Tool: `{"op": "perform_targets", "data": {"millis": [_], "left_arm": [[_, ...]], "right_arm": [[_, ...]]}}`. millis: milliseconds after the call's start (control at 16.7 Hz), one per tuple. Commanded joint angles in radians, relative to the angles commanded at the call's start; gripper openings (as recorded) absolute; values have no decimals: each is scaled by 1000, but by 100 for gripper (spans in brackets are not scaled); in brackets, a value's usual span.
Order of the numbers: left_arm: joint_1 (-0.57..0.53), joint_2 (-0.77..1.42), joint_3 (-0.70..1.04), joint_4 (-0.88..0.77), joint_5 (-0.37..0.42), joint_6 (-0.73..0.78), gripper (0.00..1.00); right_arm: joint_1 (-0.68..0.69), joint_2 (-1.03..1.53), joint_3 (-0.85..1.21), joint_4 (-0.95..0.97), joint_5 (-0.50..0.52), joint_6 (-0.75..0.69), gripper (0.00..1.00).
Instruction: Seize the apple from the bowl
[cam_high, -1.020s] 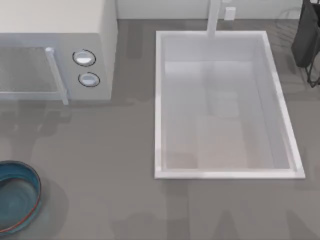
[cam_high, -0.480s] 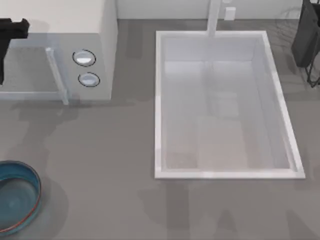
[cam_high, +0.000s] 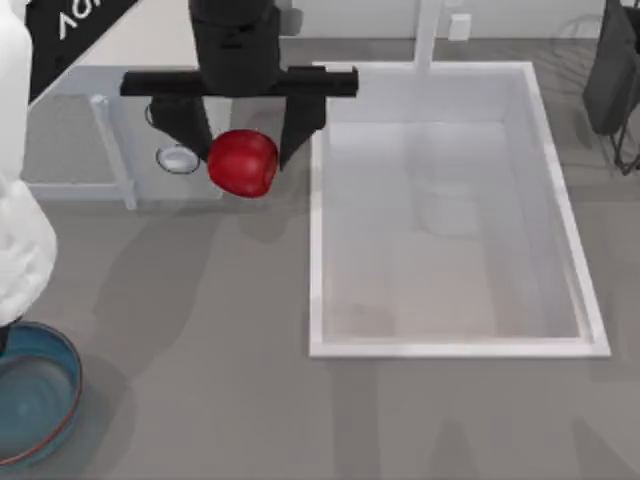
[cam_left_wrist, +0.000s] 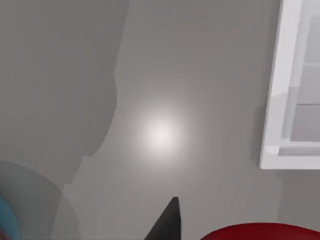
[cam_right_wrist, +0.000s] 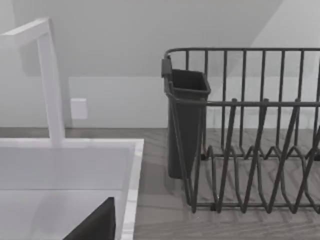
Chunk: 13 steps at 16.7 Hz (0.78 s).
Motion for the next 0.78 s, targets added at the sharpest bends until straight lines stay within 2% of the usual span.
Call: {"op": "perform_targets", "data": {"millis": [180,480,780], "left_arm": [[-73,76,72,18,-2,-72,0],[-74,79,70,20,-1,-74,0],[-72,60,-95,175,-2,-72,0]], "right_arm": [[0,0,0,0,0,0,100],[0,0,0,0,0,0,100],[0,0,0,0,0,0,100]]}}
